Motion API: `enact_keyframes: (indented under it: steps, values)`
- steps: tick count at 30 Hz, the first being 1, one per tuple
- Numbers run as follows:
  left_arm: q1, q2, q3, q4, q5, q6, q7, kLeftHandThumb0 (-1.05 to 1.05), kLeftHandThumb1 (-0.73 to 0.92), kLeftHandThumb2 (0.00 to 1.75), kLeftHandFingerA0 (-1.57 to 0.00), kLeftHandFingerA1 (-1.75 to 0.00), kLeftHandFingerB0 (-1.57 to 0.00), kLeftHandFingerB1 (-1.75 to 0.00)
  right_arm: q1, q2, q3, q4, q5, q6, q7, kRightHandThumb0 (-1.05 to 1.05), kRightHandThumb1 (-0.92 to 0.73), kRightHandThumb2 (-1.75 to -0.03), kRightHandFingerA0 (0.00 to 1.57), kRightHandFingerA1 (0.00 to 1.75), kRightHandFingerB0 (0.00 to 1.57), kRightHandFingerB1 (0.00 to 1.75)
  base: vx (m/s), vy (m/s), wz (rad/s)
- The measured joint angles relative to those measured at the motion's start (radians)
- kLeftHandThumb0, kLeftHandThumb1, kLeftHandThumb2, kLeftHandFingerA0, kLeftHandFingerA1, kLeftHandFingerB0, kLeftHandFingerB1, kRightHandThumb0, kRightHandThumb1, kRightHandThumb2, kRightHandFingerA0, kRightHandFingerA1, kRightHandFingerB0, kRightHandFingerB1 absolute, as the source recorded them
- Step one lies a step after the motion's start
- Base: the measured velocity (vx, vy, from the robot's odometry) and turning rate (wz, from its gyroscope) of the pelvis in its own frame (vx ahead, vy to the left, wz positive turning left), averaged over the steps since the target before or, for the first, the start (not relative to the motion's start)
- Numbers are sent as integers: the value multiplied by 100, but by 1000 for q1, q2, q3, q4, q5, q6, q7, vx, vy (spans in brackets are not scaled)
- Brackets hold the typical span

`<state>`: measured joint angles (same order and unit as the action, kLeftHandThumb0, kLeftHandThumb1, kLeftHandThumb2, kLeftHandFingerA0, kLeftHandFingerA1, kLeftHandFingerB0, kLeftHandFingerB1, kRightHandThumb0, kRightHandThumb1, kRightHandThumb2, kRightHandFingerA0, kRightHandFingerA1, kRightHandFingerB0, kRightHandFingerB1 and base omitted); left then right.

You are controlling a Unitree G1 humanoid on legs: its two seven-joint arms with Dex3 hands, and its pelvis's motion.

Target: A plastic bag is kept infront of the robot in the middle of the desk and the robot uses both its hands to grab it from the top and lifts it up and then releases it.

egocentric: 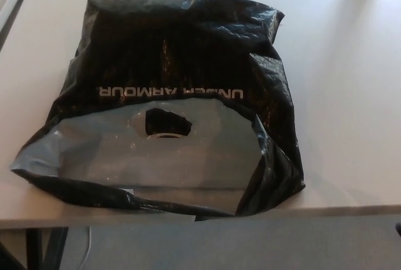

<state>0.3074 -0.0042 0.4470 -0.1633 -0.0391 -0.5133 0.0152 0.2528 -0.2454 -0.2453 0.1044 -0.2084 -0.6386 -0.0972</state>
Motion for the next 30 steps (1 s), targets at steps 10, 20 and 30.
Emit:
enact_keyframes:
  steps: [10,20,30]
  values:
    - [-179,91,29,222,7,-40,25,-29,63,64,-28,-36,-25,-35,-57,-9,6,2,-169,-86,-110,-52,-50,-56,51,37,47,35,0,0,0]
    - [-302,165,15,379,-7,59,25,-24,54,61,-25,-33,-19,-31,-139,-21,63,2,-317,-103,-185,-61,-48,-58,47,36,41,34,0,0,0]
    - [-320,184,-37,380,-5,211,25,-35,48,62,-27,-35,-20,-33,-299,-27,174,43,-413,-54,-199,-67,-46,-76,40,45,29,41,0,0,0]
